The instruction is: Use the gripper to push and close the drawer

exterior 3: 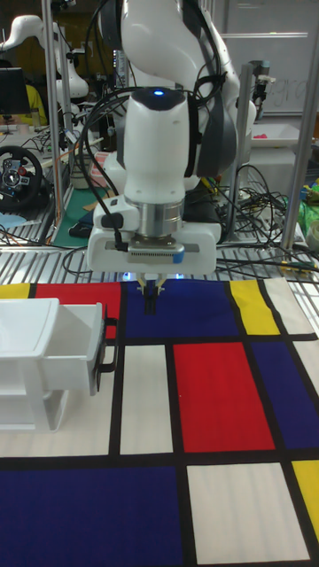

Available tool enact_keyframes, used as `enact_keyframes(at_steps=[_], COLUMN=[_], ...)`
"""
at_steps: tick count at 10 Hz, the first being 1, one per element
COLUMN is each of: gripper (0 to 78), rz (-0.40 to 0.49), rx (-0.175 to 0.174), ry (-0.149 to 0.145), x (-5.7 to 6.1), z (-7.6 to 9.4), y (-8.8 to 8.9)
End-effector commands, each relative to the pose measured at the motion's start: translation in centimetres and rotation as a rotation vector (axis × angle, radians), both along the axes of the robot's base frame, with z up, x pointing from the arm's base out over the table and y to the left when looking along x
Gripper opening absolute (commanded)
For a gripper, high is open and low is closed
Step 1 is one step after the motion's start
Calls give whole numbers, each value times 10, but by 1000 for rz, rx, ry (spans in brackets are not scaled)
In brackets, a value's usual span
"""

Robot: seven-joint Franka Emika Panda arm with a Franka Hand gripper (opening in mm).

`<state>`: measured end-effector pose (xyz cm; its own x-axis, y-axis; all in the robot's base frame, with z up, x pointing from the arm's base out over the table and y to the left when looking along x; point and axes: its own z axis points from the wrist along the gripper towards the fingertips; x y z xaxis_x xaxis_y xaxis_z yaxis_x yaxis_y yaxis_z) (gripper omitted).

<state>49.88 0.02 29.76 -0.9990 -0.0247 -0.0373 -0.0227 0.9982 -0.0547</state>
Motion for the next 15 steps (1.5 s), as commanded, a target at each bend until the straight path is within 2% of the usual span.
enact_keyframes(at_steps=[1,15], gripper=[0,0], rz=[2,-25], rx=[1,10], ry=[-5,-2], x=[0,1], z=[1,-1], y=[0,1])
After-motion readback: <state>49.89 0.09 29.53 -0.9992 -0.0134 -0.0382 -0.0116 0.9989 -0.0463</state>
